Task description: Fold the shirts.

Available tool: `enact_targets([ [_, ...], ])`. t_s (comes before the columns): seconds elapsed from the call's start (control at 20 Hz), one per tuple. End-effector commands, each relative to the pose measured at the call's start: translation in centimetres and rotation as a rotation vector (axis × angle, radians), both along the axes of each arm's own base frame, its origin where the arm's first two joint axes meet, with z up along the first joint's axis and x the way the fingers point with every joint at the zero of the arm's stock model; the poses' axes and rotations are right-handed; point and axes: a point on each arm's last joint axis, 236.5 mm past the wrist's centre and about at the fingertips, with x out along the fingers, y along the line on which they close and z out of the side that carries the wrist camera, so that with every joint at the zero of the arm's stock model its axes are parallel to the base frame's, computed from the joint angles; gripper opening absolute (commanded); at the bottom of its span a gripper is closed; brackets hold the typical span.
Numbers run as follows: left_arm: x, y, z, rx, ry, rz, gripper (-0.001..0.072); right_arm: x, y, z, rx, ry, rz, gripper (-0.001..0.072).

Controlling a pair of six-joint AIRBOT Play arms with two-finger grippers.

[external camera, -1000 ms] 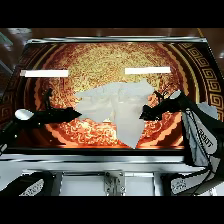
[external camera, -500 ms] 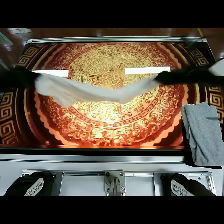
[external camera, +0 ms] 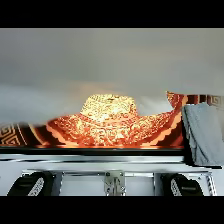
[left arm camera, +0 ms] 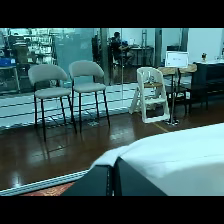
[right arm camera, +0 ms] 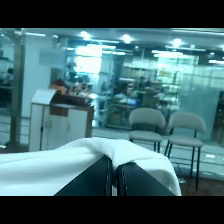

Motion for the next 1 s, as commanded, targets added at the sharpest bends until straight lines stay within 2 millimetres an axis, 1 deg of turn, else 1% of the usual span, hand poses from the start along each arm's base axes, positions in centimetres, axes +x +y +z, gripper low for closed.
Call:
enact_targets([
  [0.0,-1.2,1.4,-2.2,-0.017,0.098,0.066,0.0033,-1.1,-2.2,-3.3,0.031,0.146,-0.097,0.007],
  [0.05,-0.3,1.6,-3.3,-0.029,0.148,0.071,0.0033,0.4,-2.2,-5.5,0.035,0.251,-0.094,0.007],
  [0.15,2.3,1.8,-6.1,-0.029,0.249,0.075,0.0033,3.3,-2.1,-9.8,0.042,0.452,-0.082,0.007],
  [0.2,3.9,1.9,-7.8,-0.03,0.303,0.077,0.0033,4.8,-2.2,-12.1,0.034,0.556,-0.081,0.007],
  [0.25,5.7,2.0,-9.8,-0.03,0.369,0.08,0.0033,6.6,-2.4,-15.0,0.023,0.679,-0.083,0.007],
  [0.3,7.7,2.1,-12.4,-0.031,0.45,0.08,0.0033,8.4,-2.5,-18.0,0.016,0.804,-0.08,0.007],
  [0.4,11.7,2.3,-18.3,-0.036,0.619,0.085,0.0033,12.4,-2.8,-24.4,0.016,1.034,-0.073,0.007],
  [0.45,14.1,2.5,-21.6,-0.048,0.698,0.091,0.0033,14.7,-3.1,-27.8,0.02,1.134,-0.073,0.007],
  [0.5,16.3,2.7,-24.7,-0.065,0.764,0.1,0.0033,17.3,-3.3,-31.1,0.031,1.209,-0.077,0.007],
  [0.6,20.7,3.2,-30.9,-0.115,0.882,0.128,0.0033,22.7,-3.7,-36.9,0.064,1.287,-0.081,0.007],
  [0.65,22.9,3.4,-33.7,-0.137,0.928,0.138,0.0033,25.2,-3.6,-39.3,0.091,1.306,-0.071,0.007],
  [0.7,24.7,3.3,-35.9,-0.161,0.97,0.137,0.0033,27.8,-2.9,-41.4,0.136,1.318,-0.043,0.007],
  [0.75,26.8,3.0,-38.0,-0.198,1.011,0.13,0.0033,30.2,-2.0,-43.0,0.203,1.314,-0.007,0.007],
  [0.8,28.8,2.7,-39.7,-0.242,1.032,0.126,0.0033,32.5,-0.9,-44.3,0.29,1.297,0.034,0.007],
  [0.9,32.5,2.4,-42.8,-0.341,1.055,0.131,0.0033,36.4,0.3,-45.9,0.45,1.246,0.083,0.007],
  [0.95,34.1,2.6,-44.3,-0.383,1.059,0.144,0.0033,37.8,0.3,-46.7,0.503,1.225,0.083,0.007],
])
